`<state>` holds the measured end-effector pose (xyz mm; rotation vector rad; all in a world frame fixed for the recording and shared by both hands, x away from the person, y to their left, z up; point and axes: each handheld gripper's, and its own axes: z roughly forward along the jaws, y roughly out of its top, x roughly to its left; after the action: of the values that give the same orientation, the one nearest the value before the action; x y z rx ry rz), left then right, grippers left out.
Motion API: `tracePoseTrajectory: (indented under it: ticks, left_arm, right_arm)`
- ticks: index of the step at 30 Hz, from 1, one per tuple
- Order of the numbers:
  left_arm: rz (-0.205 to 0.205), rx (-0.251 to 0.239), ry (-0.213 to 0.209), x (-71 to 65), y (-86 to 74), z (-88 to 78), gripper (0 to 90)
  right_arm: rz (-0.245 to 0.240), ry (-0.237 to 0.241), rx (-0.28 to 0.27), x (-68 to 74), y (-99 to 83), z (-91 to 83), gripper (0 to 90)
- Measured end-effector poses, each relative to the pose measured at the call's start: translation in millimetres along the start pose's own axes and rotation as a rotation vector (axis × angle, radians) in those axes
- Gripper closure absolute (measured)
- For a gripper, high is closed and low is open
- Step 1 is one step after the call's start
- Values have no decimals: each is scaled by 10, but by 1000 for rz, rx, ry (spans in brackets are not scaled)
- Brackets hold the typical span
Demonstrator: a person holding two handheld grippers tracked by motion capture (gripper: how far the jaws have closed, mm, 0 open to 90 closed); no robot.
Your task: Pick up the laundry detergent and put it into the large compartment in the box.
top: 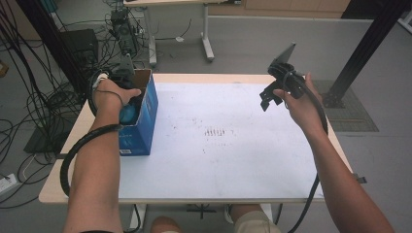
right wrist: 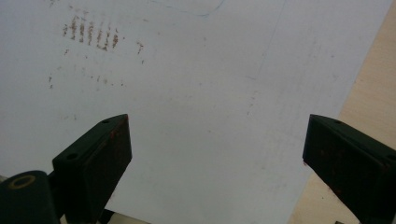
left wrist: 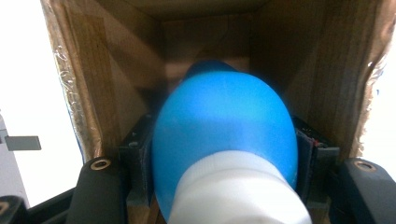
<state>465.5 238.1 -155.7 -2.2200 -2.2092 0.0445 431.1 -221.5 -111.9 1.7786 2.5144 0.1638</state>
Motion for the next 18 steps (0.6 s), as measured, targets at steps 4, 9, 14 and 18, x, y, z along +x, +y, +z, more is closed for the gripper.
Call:
tracePoseTrajectory:
  ticks: [4, 9, 14, 18]
  left_arm:
    - [0, 0, 1, -4, -2, 1, 373]
    - [0, -2, 0, -4, -4, 1, 373]
    - [4, -4, 1, -5, -7, 2, 373]
    - [3, -7, 0, -1, -14, 3, 372]
  right_arm:
    - [1, -2, 0, 0, -2, -7, 79]
    - [2, -2, -4, 2, -6, -17, 79]
    - [1, -1, -4, 4, -6, -17, 79]
    - [1, -2, -5, 7, -9, -16, 79]
